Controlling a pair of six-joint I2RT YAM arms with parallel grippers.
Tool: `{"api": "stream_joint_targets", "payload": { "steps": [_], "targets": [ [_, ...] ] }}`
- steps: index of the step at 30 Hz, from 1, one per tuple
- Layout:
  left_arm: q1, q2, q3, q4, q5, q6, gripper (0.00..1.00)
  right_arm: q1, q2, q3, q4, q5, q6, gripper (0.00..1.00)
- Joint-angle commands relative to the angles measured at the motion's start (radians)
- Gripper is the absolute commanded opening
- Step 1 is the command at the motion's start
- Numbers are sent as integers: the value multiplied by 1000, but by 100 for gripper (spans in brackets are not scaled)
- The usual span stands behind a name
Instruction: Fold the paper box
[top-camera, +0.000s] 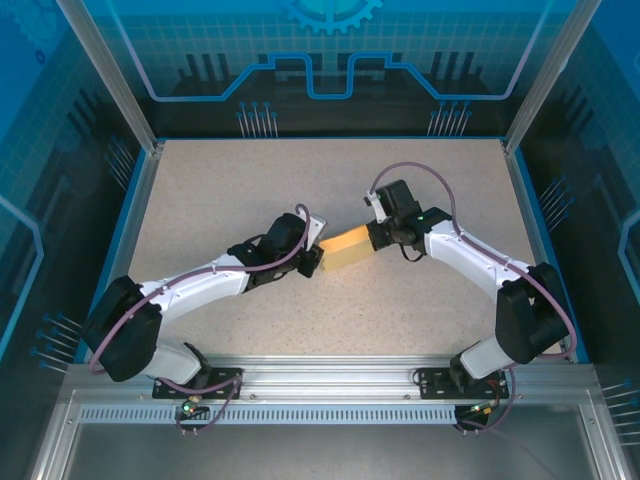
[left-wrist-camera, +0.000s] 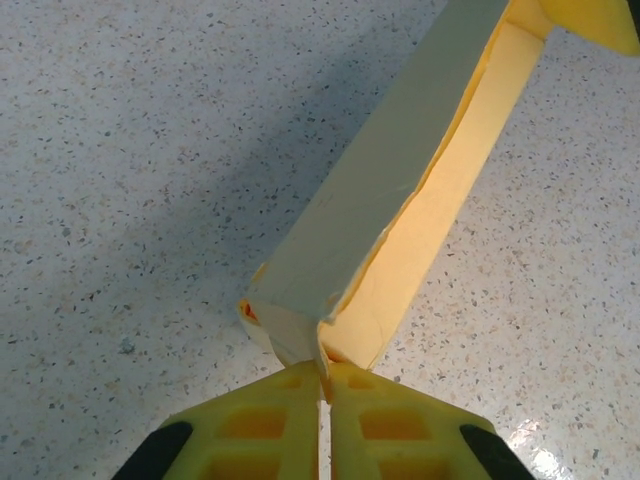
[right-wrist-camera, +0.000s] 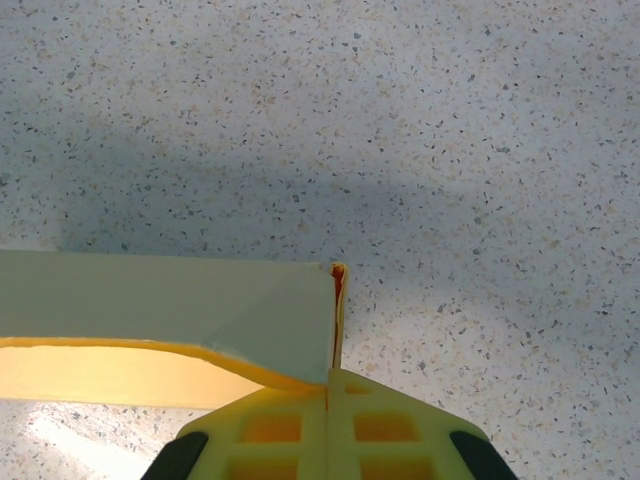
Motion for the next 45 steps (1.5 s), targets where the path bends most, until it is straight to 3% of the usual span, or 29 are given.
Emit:
{"api": "stream_joint_targets", "payload": {
  "steps": [1,8,31,45],
  "targets": [
    [-5,2,40,-5,-8,-26,8,14,5,9,-3,-8,15,2],
    [-5,18,43,48,54,-142,7,22,-2,-12,8,-5,13,1],
    [5,6,-11,237,62,-368,7,29,-22,-57,19,16,16,1],
    [6,16,-37,268,75,-435,7,44,-25,-68,31,17,13,1]
  ]
}}
